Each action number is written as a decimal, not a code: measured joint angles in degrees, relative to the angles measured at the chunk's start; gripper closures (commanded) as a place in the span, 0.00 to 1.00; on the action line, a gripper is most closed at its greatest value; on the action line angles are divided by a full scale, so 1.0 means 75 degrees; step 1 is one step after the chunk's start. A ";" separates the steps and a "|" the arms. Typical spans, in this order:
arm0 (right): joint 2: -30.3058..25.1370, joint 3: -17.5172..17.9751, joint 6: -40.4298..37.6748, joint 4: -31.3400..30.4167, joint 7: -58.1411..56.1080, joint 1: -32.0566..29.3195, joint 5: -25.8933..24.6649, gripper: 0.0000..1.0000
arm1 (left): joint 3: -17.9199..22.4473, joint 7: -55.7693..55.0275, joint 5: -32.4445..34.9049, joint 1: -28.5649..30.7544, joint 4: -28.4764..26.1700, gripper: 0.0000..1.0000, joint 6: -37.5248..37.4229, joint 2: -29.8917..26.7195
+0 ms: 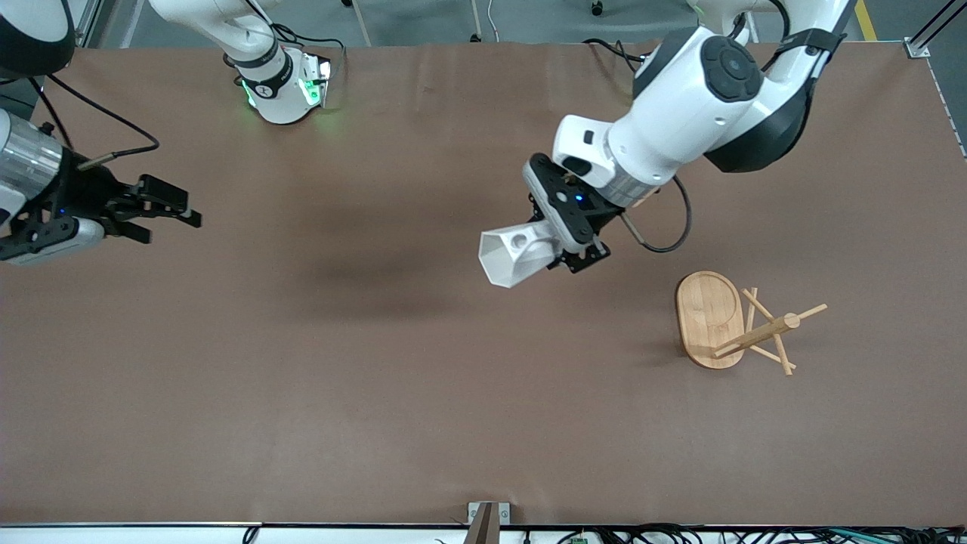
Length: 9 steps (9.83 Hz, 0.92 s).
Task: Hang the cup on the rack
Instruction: 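Carry the cup with the left gripper over the wooden rack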
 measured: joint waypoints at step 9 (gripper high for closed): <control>0.0009 -0.0011 -0.0120 0.0894 0.0229 -0.0986 -0.1101 0.00 | 0.0492 -0.1700 0.0002 0.0983 -0.0804 0.99 -0.0253 -0.0234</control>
